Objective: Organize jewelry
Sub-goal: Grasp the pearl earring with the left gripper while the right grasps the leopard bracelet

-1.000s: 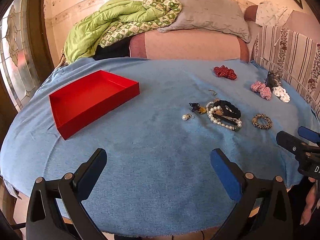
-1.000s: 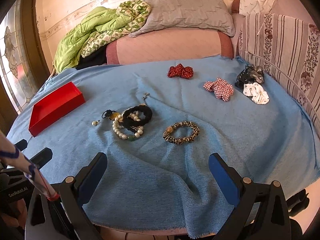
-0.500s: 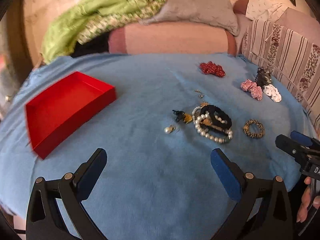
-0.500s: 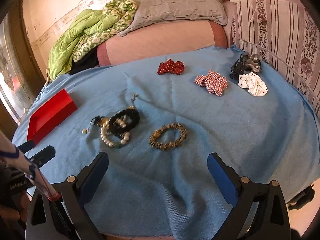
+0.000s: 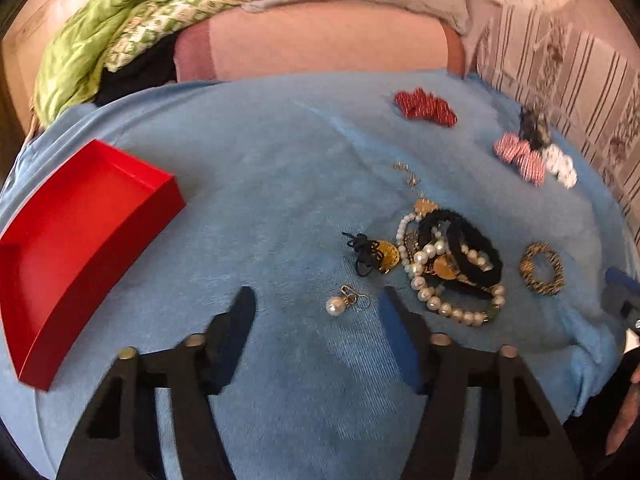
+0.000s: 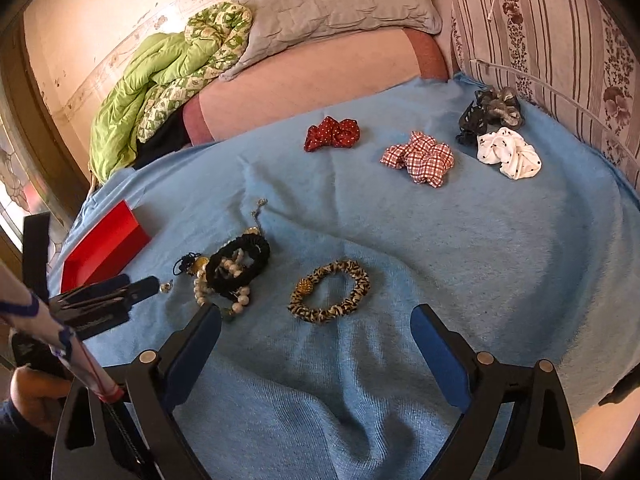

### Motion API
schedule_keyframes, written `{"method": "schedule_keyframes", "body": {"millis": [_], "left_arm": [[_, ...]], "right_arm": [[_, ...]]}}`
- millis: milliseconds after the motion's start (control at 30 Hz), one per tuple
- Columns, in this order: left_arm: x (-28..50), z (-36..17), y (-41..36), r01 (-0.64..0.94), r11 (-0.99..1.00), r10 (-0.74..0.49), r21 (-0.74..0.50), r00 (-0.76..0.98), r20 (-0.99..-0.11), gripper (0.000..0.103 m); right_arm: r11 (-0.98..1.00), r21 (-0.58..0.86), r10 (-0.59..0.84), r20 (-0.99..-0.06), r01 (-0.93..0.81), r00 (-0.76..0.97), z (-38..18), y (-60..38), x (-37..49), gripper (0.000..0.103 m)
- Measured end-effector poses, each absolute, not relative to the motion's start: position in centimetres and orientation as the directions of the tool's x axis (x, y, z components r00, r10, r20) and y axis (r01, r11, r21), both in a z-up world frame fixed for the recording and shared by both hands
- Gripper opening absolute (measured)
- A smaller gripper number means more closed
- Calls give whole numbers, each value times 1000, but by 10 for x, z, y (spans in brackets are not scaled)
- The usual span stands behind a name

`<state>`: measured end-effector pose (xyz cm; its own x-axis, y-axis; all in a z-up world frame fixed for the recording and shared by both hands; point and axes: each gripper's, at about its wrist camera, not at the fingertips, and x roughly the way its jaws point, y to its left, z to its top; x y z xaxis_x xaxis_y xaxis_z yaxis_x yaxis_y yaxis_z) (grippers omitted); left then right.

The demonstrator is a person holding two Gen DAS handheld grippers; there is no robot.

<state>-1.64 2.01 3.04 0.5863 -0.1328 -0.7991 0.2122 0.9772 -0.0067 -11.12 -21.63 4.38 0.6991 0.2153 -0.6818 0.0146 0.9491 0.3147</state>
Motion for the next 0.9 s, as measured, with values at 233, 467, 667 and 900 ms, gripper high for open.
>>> {"method": "schedule_keyframes", "body": {"millis": [233, 467, 667, 900], "left_arm": [[-7, 14, 8, 269, 963, -166, -15, 552, -817, 24], [-9, 19, 12, 267, 963, -190, -36, 579, -793, 13], [-12, 32, 23, 257, 963, -228, -84, 603, -764, 13], [-14, 41, 35, 243, 964, -243, -112, 619, -747, 13]], "right_arm": [[940, 340, 222, -686, 35, 693, 40, -224, -109, 98], [941, 329, 191, -706, 77, 682, 38, -234, -100, 91], [958, 275, 174, -785, 83, 594, 21, -230, -74, 54], [971, 215, 119, -819, 107, 561, 4, -224, -52, 36]]}}
